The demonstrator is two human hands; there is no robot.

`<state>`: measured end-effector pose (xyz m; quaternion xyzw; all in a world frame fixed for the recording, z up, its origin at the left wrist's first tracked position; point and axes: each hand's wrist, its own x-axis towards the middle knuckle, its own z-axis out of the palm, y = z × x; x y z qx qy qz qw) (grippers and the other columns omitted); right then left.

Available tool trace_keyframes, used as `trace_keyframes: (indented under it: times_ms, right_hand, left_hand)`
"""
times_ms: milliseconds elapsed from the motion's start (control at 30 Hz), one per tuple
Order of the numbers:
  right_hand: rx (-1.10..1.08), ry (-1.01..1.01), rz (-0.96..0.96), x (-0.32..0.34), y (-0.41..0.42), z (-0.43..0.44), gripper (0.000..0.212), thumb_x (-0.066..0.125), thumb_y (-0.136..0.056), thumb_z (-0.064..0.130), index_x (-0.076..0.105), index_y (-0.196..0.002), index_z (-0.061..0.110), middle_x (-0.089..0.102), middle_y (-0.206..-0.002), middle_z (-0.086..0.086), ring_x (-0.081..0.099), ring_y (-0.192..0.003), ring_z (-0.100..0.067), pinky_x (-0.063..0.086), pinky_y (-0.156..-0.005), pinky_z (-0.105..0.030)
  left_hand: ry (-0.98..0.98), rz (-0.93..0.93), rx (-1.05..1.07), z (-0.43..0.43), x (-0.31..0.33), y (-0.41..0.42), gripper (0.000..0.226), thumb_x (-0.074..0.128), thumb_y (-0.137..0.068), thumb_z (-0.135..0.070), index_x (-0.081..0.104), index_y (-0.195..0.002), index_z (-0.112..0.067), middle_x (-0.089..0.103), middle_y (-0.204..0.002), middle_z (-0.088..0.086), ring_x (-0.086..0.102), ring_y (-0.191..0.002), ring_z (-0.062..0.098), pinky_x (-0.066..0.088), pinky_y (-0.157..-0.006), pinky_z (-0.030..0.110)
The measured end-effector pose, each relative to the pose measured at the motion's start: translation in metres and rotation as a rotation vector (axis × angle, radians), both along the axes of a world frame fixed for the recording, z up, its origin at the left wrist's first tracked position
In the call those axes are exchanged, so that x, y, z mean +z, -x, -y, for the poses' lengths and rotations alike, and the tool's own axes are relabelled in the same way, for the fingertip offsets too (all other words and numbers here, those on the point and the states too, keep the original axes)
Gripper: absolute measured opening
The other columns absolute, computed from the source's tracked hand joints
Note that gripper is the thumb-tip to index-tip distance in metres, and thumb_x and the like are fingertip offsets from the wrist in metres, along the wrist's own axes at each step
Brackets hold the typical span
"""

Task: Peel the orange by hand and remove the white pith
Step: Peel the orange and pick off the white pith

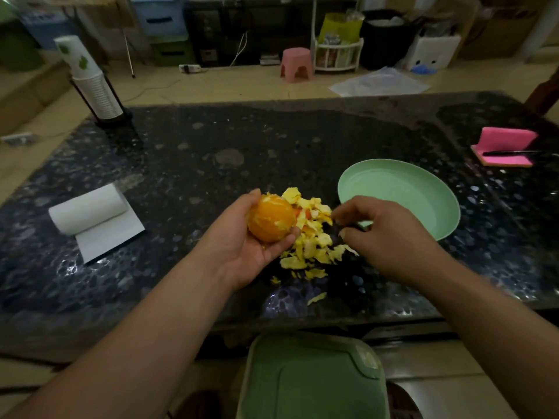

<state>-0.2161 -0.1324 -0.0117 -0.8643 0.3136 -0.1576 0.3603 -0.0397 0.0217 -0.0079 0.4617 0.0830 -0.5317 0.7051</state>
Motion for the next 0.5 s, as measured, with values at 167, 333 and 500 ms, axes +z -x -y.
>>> trace_keyframes:
  times_ms: [167, 333, 500]
  right_hand:
    - [0.011, -0.008, -0.001, 0.0, -0.003, -0.005, 0.025, 0.076, -0.092, 0.026, 0.071, -0.115, 0.035, 0.075, -0.102, 0.017, 0.069, -0.096, 0.0, 0.056, -0.083, -0.029]
    - [0.174, -0.009, 0.046, -0.002, -0.02, -0.027, 0.09, 0.088, -0.079, 0.053, 0.038, -0.154, 0.044, 0.054, -0.142, 0.015, 0.055, -0.128, -0.003, 0.05, -0.102, -0.029]
    - [0.129, 0.035, 0.048, 0.001, -0.03, -0.029, 0.08, 0.087, -0.077, 0.05, 0.043, -0.143, 0.052, 0.051, -0.132, 0.014, 0.057, -0.115, -0.007, 0.055, -0.095, -0.034]
  left_hand:
    - [0.001, 0.062, -0.003, 0.001, 0.003, 0.004, 0.048, 0.075, -0.096, -0.034, 0.06, -0.138, -0.018, 0.065, -0.135, 0.023, 0.073, -0.109, 0.045, 0.065, -0.069, 0.045]
    - [0.006, 0.168, -0.06, 0.003, 0.005, 0.016, 0.046, 0.071, -0.098, -0.038, 0.064, -0.136, -0.012, 0.074, -0.127, 0.018, 0.075, -0.109, 0.034, 0.066, -0.07, 0.043]
    - [0.082, 0.171, -0.197, 0.011, 0.008, 0.03, 0.056, 0.053, -0.105, -0.054, 0.064, -0.134, -0.007, 0.076, -0.122, 0.019, 0.075, -0.111, 0.033, 0.064, -0.089, 0.044]
